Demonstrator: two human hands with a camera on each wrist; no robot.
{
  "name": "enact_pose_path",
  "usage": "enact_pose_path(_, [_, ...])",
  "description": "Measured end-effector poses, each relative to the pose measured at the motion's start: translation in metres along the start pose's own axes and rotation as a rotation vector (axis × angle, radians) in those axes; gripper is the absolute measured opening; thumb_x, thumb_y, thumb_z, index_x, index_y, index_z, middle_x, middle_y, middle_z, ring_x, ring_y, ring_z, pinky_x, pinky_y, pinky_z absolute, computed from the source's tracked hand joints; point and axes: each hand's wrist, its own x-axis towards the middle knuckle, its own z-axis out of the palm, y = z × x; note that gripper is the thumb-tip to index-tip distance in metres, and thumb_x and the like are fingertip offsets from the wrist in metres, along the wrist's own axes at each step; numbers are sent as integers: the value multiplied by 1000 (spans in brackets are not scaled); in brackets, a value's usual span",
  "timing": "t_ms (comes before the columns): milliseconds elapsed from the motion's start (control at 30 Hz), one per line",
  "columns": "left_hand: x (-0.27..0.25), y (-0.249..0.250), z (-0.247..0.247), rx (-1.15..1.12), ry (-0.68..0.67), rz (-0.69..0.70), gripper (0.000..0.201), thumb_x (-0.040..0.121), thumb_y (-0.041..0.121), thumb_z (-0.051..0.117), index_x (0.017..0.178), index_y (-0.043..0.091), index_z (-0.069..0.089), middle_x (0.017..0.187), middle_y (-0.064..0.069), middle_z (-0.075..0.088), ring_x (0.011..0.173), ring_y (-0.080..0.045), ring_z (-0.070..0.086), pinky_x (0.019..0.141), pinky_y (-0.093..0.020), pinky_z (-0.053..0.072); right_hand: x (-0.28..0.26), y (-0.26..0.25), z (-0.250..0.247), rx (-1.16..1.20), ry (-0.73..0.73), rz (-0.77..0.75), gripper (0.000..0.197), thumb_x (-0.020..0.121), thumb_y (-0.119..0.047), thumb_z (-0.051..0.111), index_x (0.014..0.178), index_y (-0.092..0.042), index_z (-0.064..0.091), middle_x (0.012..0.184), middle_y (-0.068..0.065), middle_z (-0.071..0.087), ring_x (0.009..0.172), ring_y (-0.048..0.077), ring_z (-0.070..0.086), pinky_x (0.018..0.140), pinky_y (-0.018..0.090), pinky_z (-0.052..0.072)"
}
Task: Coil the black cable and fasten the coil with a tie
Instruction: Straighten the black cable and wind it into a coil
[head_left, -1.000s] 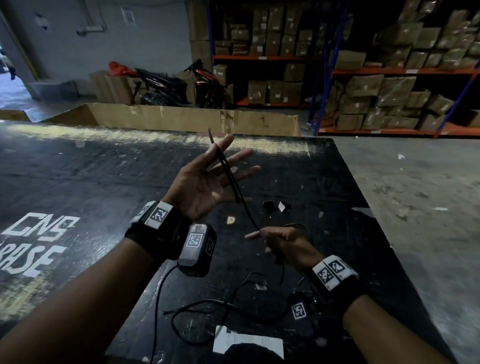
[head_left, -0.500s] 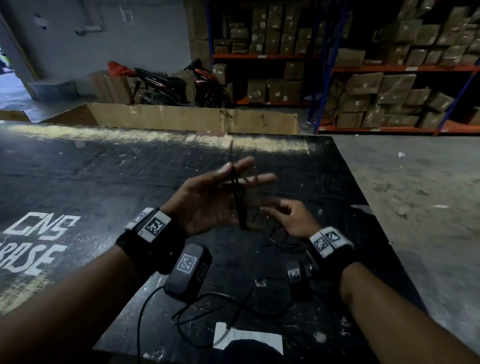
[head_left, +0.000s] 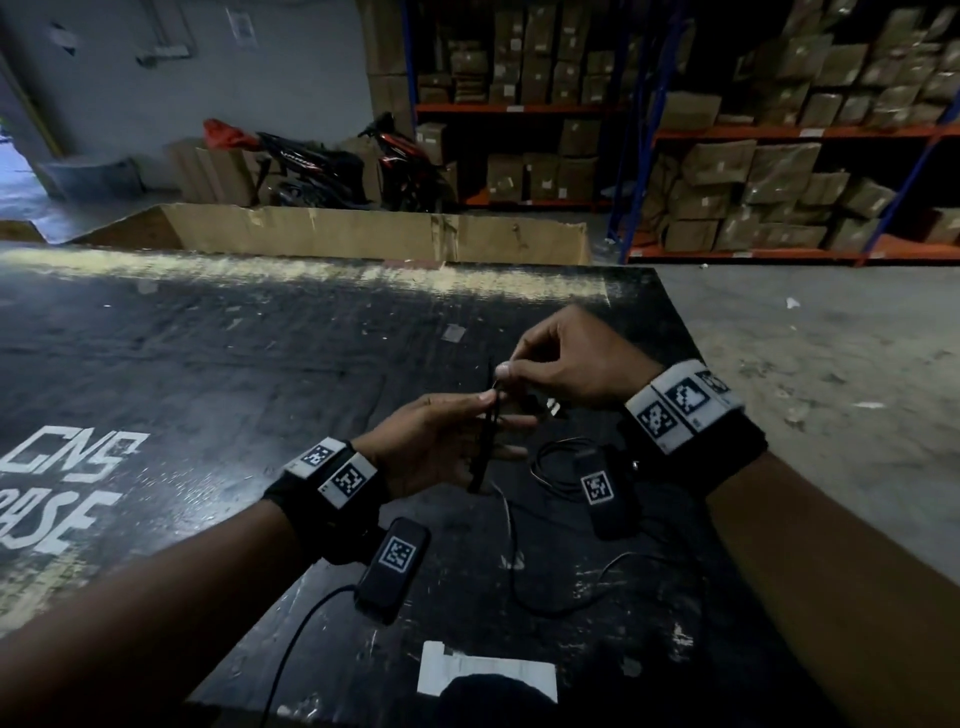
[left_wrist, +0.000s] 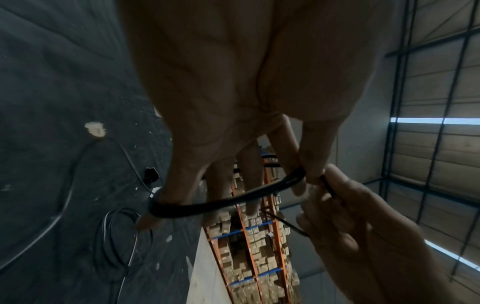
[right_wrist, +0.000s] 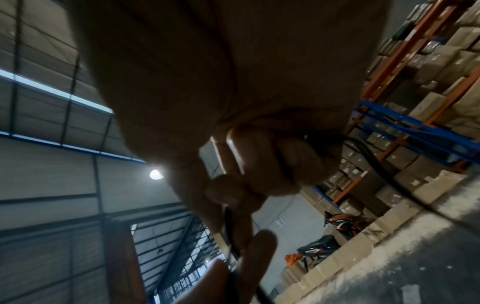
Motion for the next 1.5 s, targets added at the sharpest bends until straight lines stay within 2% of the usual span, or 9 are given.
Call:
enact_pose_path(100, [5, 7, -2, -49, 103, 71, 37, 102, 35, 53, 134, 23, 68, 135, -9, 72, 121, -37, 68, 103, -69, 44, -20, -4, 13, 88, 102, -23, 17, 92, -17, 67, 103, -13, 80, 72, 5, 77, 62, 9, 70, 65, 31, 59])
enact_pose_path(200, [8, 21, -7, -122, 151, 167, 43, 93, 40, 58, 135, 33, 66, 138, -7, 70, 121, -34, 68, 109, -70, 37, -38, -3, 29, 311, 141, -54, 22, 99, -11, 58, 112, -6, 75, 62, 14, 70, 42, 1, 57, 49, 12, 44])
enact_pose_path(567, [3, 65, -6, -311, -10, 397, 42, 97, 37, 53, 138, 31, 62, 151, -13, 58, 138, -44, 55, 103, -84, 34, -58, 62, 89, 776, 38, 118, 30, 104, -16, 47, 115, -3, 72, 53, -2, 50, 44, 4, 46, 42, 13, 34])
enact_pose_path(867, [-9, 61, 11, -303, -334, 353, 36, 100, 32, 46, 127, 23, 68, 159, -19, 46, 146, -51, 40, 108, -85, 25, -48, 112, 103, 502, -81, 188, 39, 104, -29, 48, 86, -7, 76, 53, -12, 55, 50, 3, 45, 52, 19, 34])
enact_pose_path(1000, [-8, 47, 18, -211, -457, 182, 35, 96, 29, 62, 128, 19, 67, 156, -17, 51, 148, -52, 31, 112, -77, 27, -26, 113, 76, 319, 196, 168, 35, 97, -24, 64, 62, -17, 69, 57, -4, 60, 58, 11, 52, 59, 28, 39])
enact_pose_path(1167, [-6, 7, 20, 67, -299, 10, 39, 95, 26, 66, 130, 8, 70, 147, -17, 61, 138, -50, 51, 111, -76, 29, -15, 78, 12, 188, 196, 73, 23, 77, -26, 85, 63, -13, 71, 61, 1, 70, 55, 7, 61, 54, 20, 47])
enact_pose_path(1300, [0, -5, 20, 134, -145, -73, 33, 102, 15, 56, 123, -7, 69, 145, -18, 63, 136, -49, 54, 94, -54, 37, -7, 42, -14, 59, 47, 48, 34, 80, -36, 81, 67, -6, 75, 56, 2, 70, 52, 14, 59, 53, 27, 46])
enact_pose_path(1400, [4, -6, 21, 170, -90, -88, 28, 104, 12, 54, 100, 6, 81, 144, -17, 64, 134, -49, 55, 88, -47, 43, -7, 25, -18, 11, 23, 53, 34, 84, -39, 77, 66, -10, 76, 53, -1, 68, 48, 9, 55, 54, 30, 46])
enact_pose_path(1500, [11, -13, 15, 201, -59, -103, 36, 100, 19, 59, 125, -4, 70, 139, -12, 69, 134, -47, 57, 89, -52, 42, -17, 15, -9, -52, -1, 58, 32, 84, -40, 77, 69, -11, 79, 58, 0, 71, 49, 5, 58, 57, 31, 48])
